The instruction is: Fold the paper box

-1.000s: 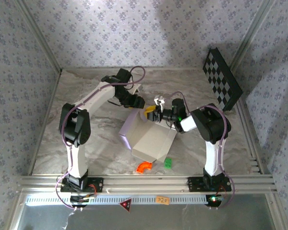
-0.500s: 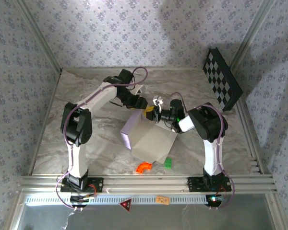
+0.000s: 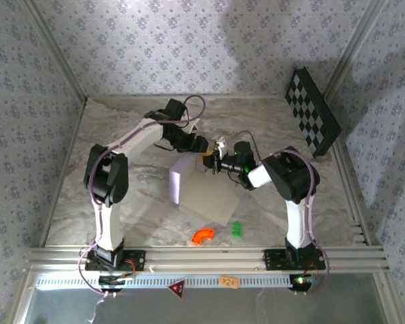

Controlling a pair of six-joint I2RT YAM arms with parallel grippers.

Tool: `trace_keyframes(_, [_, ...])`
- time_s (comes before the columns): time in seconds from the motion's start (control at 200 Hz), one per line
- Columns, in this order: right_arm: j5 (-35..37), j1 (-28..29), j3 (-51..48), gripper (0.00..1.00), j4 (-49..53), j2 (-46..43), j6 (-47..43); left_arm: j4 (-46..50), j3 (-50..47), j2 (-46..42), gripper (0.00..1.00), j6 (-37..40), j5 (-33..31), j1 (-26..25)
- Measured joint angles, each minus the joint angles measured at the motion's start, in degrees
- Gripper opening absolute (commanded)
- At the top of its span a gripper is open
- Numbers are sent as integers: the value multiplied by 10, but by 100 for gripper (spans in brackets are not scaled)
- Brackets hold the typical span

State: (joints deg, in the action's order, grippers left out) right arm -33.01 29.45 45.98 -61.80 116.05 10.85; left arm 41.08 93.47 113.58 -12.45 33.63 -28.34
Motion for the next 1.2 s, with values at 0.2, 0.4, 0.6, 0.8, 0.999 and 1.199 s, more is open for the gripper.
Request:
trace_keyframes(0.2, [100, 36, -2, 0, 37, -25, -32, -37, -35, -19, 77, -23, 5, 6])
trace_keyframes(0.4, [129, 40, -1, 0, 101, -61, -66, -54, -61, -44, 92, -49, 6, 7])
trace_keyframes(0.6, [131, 30, 39, 0, 261, -134, -119, -54, -77, -111, 95, -68, -7, 25])
trace_keyframes(0.8, [121, 3, 133, 0, 500, -158, -202, -77, -95, -223, 95, -76, -8, 71])
trace_keyframes(0.999, [127, -14, 290, 0, 788, -146, -327, -80, -148, -264, 92, -76, -33, 101])
trace_keyframes(1.199, [175, -14, 463, 0, 1010, -73, -448, -79, -249, -261, 87, -81, -45, 102])
